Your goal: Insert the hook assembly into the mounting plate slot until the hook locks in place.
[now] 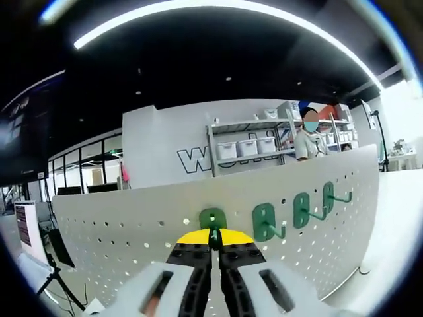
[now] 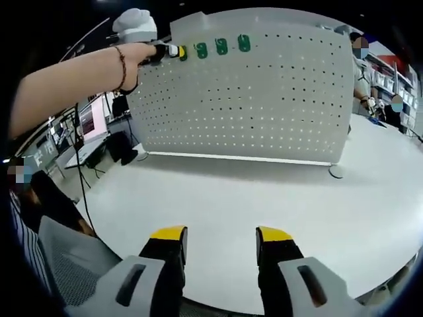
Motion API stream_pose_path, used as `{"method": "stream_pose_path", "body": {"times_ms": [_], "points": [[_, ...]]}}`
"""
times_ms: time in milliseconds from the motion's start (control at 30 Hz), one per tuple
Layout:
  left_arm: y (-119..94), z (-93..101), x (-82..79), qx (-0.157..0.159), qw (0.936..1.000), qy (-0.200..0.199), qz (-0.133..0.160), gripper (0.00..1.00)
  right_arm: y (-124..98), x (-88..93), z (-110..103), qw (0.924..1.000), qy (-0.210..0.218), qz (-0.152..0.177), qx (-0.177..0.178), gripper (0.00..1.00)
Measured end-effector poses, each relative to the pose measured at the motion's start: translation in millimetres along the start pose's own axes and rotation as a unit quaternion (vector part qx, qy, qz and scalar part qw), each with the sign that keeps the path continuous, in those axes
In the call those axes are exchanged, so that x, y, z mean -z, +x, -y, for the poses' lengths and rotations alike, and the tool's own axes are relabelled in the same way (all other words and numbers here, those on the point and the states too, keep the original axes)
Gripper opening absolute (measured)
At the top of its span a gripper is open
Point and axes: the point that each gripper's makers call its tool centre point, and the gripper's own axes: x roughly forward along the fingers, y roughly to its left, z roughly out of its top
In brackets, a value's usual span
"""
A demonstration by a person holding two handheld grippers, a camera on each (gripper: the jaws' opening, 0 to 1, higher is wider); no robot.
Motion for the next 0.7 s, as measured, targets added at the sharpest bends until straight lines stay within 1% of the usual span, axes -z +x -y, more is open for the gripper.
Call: {"method": "stream_pose_path", "body": {"times_ms": [67,200,267,300,333,367,433,600,700], "points": [[0.0,0.8,0.6,-0.002,1.0000,0.004,-0.001,0.02,-0.2,0.5,0.2,1.0000,0.001,-0.001,0.000,0.39],[0.7,-0.4,2.5,-0.002,1.0000,-0.002,-0.005,0.02,-0.1,0.1,0.5,1.0000,0.002,0.000,0.001,0.38],[1.4,-1.4,4.8,-0.005,0.9999,-0.007,-0.013,0.02,-0.1,0.1,0.2,1.0000,0.002,0.000,0.000,0.38],[0.7,-1.2,6.4,-0.004,0.9996,-0.023,-0.017,0.02,-0.1,0.0,0.1,1.0000,0.001,0.000,0.000,0.38],[0.8,-1.1,6.5,-0.003,0.9995,-0.027,-0.016,0.02,-0.1,0.2,0.1,1.0000,0.001,0.000,0.001,0.38],[1.4,-2.1,4.7,-0.003,0.9995,-0.027,-0.013,0.02,0.0,0.3,0.0,1.0000,0.000,-0.001,0.001,0.38],[2.8,-1.2,4.1,-0.002,0.9996,-0.020,-0.020,0.02,0.4,0.2,0.1,1.0000,0.000,0.000,0.001,0.38],[3.0,-1.2,4.7,-0.004,0.9994,-0.015,-0.031,0.02,0.0,0.1,-0.4,1.0000,-0.002,0.001,0.001,0.38],[4.9,-1.8,4.9,-0.002,0.9991,-0.019,-0.037,0.02,-0.3,-0.3,-0.7,1.0000,-0.003,0.003,0.002,0.38]]}}
